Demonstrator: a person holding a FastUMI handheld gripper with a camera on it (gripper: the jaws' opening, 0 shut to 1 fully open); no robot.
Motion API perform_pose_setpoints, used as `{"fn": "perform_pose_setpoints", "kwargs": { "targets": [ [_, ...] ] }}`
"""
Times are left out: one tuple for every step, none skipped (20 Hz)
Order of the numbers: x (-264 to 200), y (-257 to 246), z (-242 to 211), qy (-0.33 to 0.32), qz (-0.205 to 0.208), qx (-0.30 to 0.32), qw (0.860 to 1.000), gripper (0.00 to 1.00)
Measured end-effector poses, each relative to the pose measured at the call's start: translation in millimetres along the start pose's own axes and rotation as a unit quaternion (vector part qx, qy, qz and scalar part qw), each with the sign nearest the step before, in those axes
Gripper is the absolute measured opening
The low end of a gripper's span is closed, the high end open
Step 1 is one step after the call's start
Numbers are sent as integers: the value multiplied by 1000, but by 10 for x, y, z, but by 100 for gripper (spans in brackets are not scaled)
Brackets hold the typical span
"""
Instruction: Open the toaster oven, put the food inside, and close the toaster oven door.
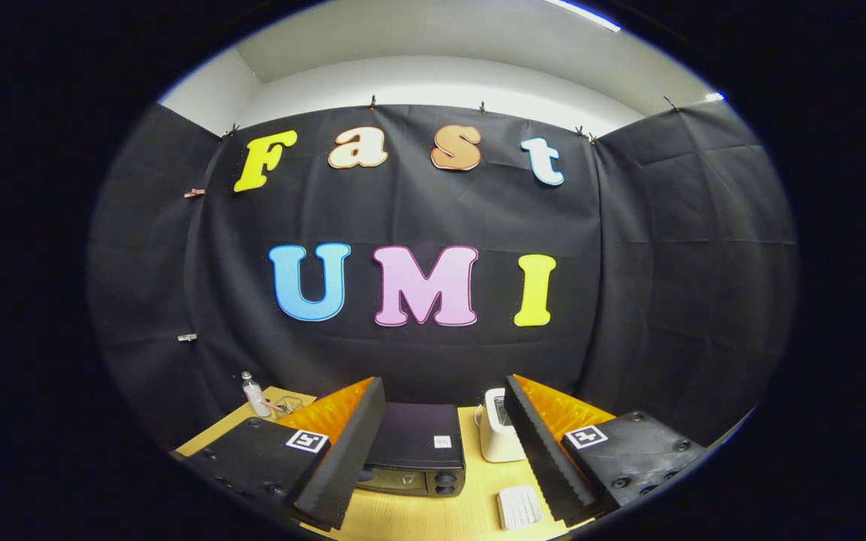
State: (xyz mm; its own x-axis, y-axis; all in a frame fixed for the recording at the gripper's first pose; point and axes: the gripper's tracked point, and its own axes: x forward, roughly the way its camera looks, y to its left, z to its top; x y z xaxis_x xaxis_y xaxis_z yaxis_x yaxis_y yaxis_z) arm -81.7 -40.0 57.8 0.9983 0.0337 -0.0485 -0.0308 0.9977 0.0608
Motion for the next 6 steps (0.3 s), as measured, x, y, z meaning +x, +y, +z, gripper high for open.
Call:
{"fn": "perform_pose_setpoints", "kwargs": {
  "targets": [
    [-8,1,-21,4,0,3,1000,98],
    [-11,-4,-30,5,-1,6,1000,98],
    [-8,-12,-32,6,-2,10,1000,98],
    [-9,-15,-37,7,-2,13,1000,98],
    [-20,-19,-45,8,-3,16,1000,98],
    [-18,-49,-43,10,-4,18,1000,98]
  ]
}}
